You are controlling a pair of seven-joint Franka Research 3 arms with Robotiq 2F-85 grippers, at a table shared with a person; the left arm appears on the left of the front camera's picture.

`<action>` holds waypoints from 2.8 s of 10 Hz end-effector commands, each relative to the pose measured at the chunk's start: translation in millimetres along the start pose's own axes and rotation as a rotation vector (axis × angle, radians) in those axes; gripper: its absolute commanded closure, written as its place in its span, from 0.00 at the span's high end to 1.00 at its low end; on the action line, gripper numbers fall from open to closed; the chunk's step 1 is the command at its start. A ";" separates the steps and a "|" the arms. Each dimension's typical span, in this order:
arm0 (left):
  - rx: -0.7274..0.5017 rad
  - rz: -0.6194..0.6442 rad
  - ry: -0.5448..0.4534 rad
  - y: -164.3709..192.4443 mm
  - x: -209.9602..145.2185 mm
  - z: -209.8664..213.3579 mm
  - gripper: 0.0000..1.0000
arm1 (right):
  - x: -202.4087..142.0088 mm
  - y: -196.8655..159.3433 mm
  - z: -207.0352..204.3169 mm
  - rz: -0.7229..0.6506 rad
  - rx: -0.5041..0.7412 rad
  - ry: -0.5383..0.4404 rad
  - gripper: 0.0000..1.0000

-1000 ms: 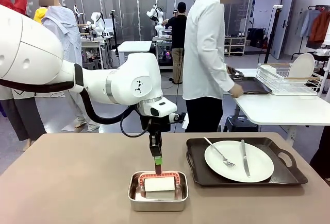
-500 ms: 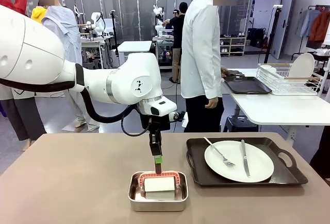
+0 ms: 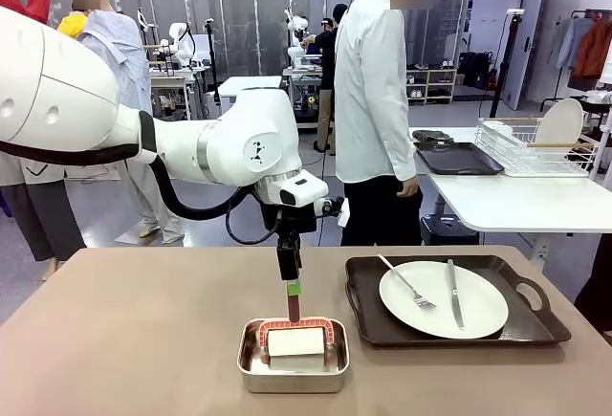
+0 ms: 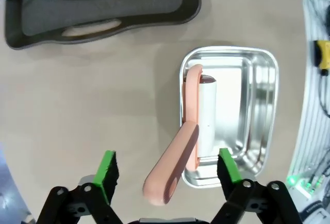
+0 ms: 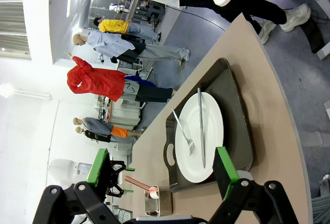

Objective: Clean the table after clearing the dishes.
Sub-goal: Place the Lint Roller back on top of the Airtight Container, then when the right (or left) Handle tray is removed, use the right hand (or left hand) to clean the right (or left) side of the table with the Lint Roller.

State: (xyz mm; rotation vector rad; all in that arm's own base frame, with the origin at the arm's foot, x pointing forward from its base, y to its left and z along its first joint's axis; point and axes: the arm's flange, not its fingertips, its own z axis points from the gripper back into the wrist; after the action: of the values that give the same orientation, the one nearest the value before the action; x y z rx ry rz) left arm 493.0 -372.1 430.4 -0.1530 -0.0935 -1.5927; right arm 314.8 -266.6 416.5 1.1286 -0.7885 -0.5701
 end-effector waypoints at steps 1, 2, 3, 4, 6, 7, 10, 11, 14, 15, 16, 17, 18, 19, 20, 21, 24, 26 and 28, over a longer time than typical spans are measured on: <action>0.008 -0.018 -0.011 -1.8 -5.7 10.6 1.00 | -2.1 0.8 2.7 0.007 0.007 -0.002 1.00; 0.007 -0.018 -0.012 -2.5 -6.9 12.3 1.00 | -2.1 0.8 2.7 0.007 0.007 -0.002 1.00; 0.009 -0.013 -0.016 -3.6 -9.0 15.6 1.00 | -2.1 0.8 2.7 0.007 0.007 -0.002 1.00; -0.009 -0.022 -0.038 -8.5 -11.8 23.2 1.00 | -2.1 0.8 2.7 0.007 0.007 -0.002 1.00; 0.016 0.004 -0.008 3.0 -2.5 10.7 1.00 | -2.1 0.8 2.7 0.007 0.007 -0.002 1.00; 0.016 0.004 -0.008 3.0 -2.5 10.7 1.00 | -2.1 0.8 2.7 0.007 0.007 -0.002 1.00; 0.016 0.004 -0.008 3.0 -2.5 10.7 1.00 | -2.1 0.8 2.7 0.007 0.007 -0.002 1.00; 0.016 0.004 -0.008 3.0 -2.5 10.7 1.00 | -2.1 0.8 2.7 0.007 0.007 -0.002 1.00; 0.016 0.004 -0.008 3.0 -2.5 10.7 1.00 | -2.1 0.8 2.7 0.007 0.007 -0.002 1.00; 0.016 0.004 -0.008 3.0 -2.5 10.7 1.00 | -2.1 0.8 2.7 0.007 0.007 -0.002 1.00; 0.008 0.004 -0.009 3.2 -2.8 8.8 1.00 | -2.1 0.8 2.7 0.007 0.007 -0.002 1.00; -0.045 0.162 -0.093 20.0 -10.2 40.5 1.00 | -2.1 0.8 2.7 0.007 0.007 -0.002 1.00; -0.183 0.325 -0.202 33.9 -30.7 66.3 1.00 | -2.1 0.8 2.7 0.007 0.007 -0.002 1.00; -0.230 0.485 -0.302 42.1 -57.8 86.8 1.00 | -2.1 0.8 2.7 0.007 0.007 -0.002 1.00; -0.335 0.644 -0.467 44.7 -101.5 107.0 1.00 | -2.1 0.8 2.7 0.007 0.007 -0.002 1.00; -0.408 0.762 -0.650 41.4 -151.5 124.8 1.00 | -2.1 0.8 2.7 0.007 0.007 -0.002 1.00; -0.356 1.066 -1.035 1.6 -324.5 155.4 1.00 | -2.1 0.8 2.7 0.007 0.007 -0.002 1.00; -0.289 1.236 -1.216 -47.5 -440.1 163.4 1.00 | -2.1 0.8 2.7 0.007 0.007 -0.002 1.00; -0.207 1.359 -1.359 -102.0 -541.6 172.3 1.00 | -2.1 0.8 2.7 0.007 0.007 -0.002 1.00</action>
State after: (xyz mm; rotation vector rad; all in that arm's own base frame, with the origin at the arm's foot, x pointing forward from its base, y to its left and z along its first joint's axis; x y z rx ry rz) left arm 423.3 181.5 516.6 -1.1600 -0.5732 -0.0036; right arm 314.5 -266.8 416.9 1.1280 -0.7893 -0.5700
